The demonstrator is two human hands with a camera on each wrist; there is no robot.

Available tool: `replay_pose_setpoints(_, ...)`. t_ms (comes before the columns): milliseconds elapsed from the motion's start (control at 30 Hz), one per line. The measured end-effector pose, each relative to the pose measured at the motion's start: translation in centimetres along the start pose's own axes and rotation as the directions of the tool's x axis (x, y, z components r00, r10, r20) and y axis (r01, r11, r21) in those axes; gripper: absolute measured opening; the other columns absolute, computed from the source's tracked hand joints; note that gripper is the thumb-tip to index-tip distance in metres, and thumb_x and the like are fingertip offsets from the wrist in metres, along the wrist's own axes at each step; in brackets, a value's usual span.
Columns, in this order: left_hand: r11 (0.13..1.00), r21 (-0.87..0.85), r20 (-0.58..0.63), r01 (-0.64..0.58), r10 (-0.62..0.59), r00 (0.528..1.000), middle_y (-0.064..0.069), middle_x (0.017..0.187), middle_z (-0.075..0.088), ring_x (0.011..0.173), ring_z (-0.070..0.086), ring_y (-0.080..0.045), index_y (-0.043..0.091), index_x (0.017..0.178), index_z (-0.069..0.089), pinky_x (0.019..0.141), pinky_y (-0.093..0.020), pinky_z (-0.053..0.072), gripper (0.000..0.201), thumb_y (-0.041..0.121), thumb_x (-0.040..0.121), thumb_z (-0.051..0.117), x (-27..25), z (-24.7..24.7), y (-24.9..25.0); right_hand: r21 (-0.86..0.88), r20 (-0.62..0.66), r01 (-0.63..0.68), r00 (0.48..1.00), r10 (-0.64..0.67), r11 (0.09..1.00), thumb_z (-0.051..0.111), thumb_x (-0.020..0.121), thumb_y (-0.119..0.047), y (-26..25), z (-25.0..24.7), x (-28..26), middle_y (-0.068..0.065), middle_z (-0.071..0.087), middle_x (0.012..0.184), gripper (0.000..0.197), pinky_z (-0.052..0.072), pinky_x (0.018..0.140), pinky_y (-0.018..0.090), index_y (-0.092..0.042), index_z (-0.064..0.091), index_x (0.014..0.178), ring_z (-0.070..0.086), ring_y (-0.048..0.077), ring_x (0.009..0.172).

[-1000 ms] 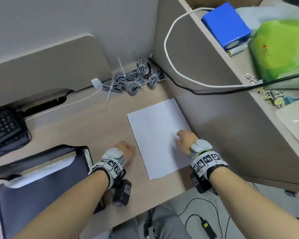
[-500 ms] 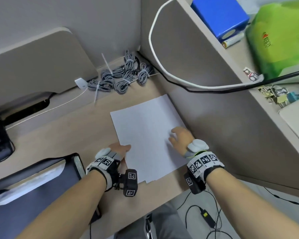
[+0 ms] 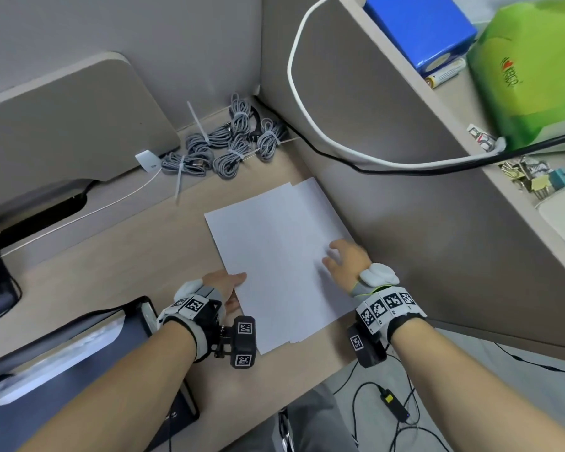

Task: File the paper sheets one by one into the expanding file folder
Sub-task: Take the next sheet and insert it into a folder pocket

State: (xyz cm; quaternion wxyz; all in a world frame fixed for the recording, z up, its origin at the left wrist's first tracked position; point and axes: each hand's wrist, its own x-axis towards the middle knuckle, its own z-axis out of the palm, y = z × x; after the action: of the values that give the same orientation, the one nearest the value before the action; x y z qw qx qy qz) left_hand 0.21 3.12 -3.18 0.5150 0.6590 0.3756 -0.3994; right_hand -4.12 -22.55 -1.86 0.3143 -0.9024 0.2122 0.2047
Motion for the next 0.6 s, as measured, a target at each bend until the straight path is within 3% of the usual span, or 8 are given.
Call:
replay_pose_setpoints(67,1.0,0.003,-0.01,-0.022,0.022,1.0,-0.013,0.099,0.065,0.083,0.065,-0.027,0.011,0.111,0.059,0.075,-0.039,0.056,0.022,0.011,0.09,0.063,-0.1,-0.1,0.2,-0.035,0.025,-0.032,0.999,0.033,0.999,0.058,0.091,-0.027,0.2,-0.2,0.0,0.007,0.056,0.132,0.043,0.039,0.098,0.028,-0.008,0.052,0.13,0.052,0.026,0.122)
replay_pose_setpoints(200,0.997,0.068,-0.022,-0.036,0.038,0.999,-0.014,0.116,0.066,0.106,0.064,-0.034,0.001,0.117,0.06,0.097,-0.05,0.05,0.033,0.013,0.087,0.068,0.1,0.4,0.5,-0.055,0.039,-0.016,0.999,0.018,0.998,0.058,0.09,-0.03,-0.2,0.4,-0.1,0.009,0.062,0.122,0.039,0.046,0.09,0.032,-0.011,0.056,0.123,0.058,0.028,0.111)
replay_pose_setpoints(300,0.995,0.086,-0.047,-0.054,0.058,0.997,-0.017,0.113,0.066,0.104,0.065,-0.037,0.003,0.114,0.06,0.09,-0.053,0.054,0.036,0.013,0.082,0.073,1.2,0.4,0.3,-0.026,0.057,-0.04,0.997,0.042,0.999,0.056,0.09,-0.034,-0.4,0.7,-0.3,0.004,0.061,0.124,0.04,0.047,0.09,0.032,-0.016,0.054,0.126,0.059,0.025,0.111)
replay_pose_setpoints(400,0.989,0.125,-0.12,-0.08,0.095,0.988,-0.017,0.105,0.069,0.095,0.068,-0.036,0.008,0.109,0.062,0.083,-0.054,0.056,0.07,0.034,0.049,0.086,7.5,-1.1,-2.2,0.095,0.005,-0.104,0.995,0.104,0.99,0.059,0.09,-0.029,-0.2,0.4,-0.3,0.004,0.056,0.132,0.042,0.041,0.095,0.029,-0.014,0.052,0.129,0.055,0.023,0.119)
replay_pose_setpoints(467,0.986,0.157,-0.14,-0.063,0.085,0.986,-0.015,0.101,0.069,0.093,0.068,-0.034,0.01,0.108,0.062,0.084,-0.052,0.057,0.085,0.042,0.032,0.085,9.1,-1.8,-2.6,0.099,-0.014,-0.125,0.992,0.127,0.987,0.059,0.09,-0.029,0.2,0.4,-0.1,0.005,0.055,0.132,0.042,0.04,0.096,0.029,-0.014,0.052,0.128,0.054,0.024,0.118)
replay_pose_setpoints(500,0.985,0.158,-0.14,-0.069,0.091,0.986,-0.015,0.103,0.069,0.095,0.068,-0.034,0.01,0.107,0.062,0.085,-0.052,0.056,0.078,0.038,0.038,0.086,7.5,-1.5,-1.7,0.086,-0.004,-0.131,0.991,0.132,0.988,0.059,0.089,-0.03,0.3,0.4,-0.1,0.004,0.056,0.131,0.042,0.041,0.095,0.029,-0.014,0.053,0.127,0.055,0.023,0.117)
replay_pose_setpoints(600,0.985,0.159,-0.061,-0.073,0.084,0.995,-0.016,0.107,0.066,0.099,0.067,-0.034,0.008,0.111,0.06,0.086,-0.049,0.056,0.038,0.012,0.077,0.076,1.9,-0.4,0.7,0.101,0.036,-0.142,0.99,0.139,0.985,0.059,0.089,-0.032,0.2,0.7,0.2,0.002,0.059,0.125,0.041,0.045,0.093,0.03,-0.015,0.053,0.126,0.058,0.022,0.112)
